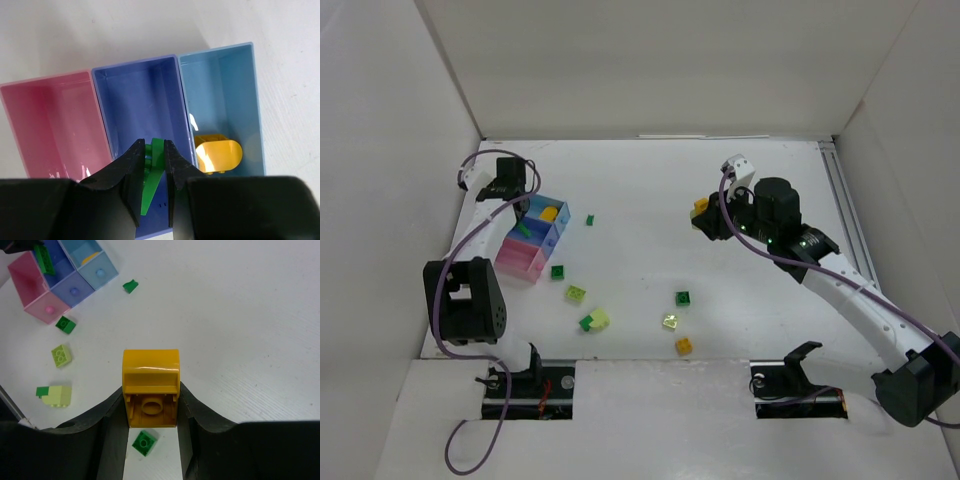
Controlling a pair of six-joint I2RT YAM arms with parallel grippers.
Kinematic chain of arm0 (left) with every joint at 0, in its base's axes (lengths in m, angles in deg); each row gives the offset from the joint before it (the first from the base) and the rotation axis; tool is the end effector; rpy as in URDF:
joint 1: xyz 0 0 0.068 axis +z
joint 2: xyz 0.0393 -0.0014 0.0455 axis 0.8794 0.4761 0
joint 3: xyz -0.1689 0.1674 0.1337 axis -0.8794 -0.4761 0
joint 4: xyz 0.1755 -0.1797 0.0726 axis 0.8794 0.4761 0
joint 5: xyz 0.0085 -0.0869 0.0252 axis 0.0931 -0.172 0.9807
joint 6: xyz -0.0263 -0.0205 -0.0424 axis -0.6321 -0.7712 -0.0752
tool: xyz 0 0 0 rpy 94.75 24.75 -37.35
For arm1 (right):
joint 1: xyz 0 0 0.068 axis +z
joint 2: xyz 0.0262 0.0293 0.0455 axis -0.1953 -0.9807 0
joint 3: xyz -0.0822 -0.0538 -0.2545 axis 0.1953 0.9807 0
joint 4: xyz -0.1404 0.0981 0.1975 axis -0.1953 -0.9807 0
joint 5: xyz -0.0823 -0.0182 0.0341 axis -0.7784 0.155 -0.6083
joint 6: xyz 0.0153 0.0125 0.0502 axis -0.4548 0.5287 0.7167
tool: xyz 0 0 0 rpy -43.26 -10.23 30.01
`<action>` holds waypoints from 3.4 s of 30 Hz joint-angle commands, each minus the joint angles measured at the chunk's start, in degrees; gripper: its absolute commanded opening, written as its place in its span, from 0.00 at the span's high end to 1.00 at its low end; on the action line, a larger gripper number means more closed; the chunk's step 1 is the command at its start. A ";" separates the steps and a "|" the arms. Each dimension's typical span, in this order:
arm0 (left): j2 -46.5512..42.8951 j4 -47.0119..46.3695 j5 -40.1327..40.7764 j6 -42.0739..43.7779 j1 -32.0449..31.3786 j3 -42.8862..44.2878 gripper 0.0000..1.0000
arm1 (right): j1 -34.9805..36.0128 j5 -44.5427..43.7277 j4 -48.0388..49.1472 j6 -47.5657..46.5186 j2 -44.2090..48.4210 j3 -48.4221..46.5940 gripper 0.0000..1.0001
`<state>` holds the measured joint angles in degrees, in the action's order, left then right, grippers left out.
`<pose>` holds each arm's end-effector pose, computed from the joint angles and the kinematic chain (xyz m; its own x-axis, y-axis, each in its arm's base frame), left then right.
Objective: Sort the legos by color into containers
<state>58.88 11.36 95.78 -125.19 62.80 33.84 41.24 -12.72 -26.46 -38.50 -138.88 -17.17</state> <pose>0.3368 0.0241 0.2631 -0.2210 -0.6746 -0.7044 -0.7826 0.5536 -0.2846 0.2193 0.1354 0.3425 -0.3902 -0.0788 -0.9174 -0.6205 0.7586 0.1988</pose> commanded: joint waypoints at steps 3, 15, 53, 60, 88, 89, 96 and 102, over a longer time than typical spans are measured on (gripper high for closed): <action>0.97 1.55 -0.01 -0.52 0.44 1.69 1.00 | -0.36 0.89 1.74 -0.70 0.84 -2.23 1.00; -0.70 0.94 -1.77 0.63 0.44 1.07 0.43 | -0.36 0.89 1.74 -0.70 1.89 -2.23 1.00; -22.50 -44.23 -78.15 29.72 -33.67 -15.36 0.04 | -1.41 52.83 11.14 -9.40 -6.90 -7.59 1.00; -23.03 -49.59 -82.27 29.20 -33.67 -17.29 0.11 | -1.41 55.90 11.14 -8.87 -8.13 -7.06 1.00; -26.11 -51.36 -84.04 29.10 -34.19 -18.97 0.45 | 0.43 56.26 11.14 -7.55 -9.71 -9.70 1.00; -26.10 -51.36 -84.04 28.58 -34.19 -18.97 0.45 | 1.04 56.78 11.14 -7.55 -9.71 -9.70 1.00; -25.49 -51.36 -84.04 28.05 -34.19 -18.97 0.52 | 2.28 57.41 11.14 -9.13 -9.71 -9.09 1.00; -26.02 -51.36 -82.20 28.05 -34.19 -18.97 0.84 | 2.28 56.79 11.14 -9.13 -9.19 -9.08 1.00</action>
<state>33.59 -37.12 12.01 -97.19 28.55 14.30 42.57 41.27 -18.31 -46.41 -149.00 -24.29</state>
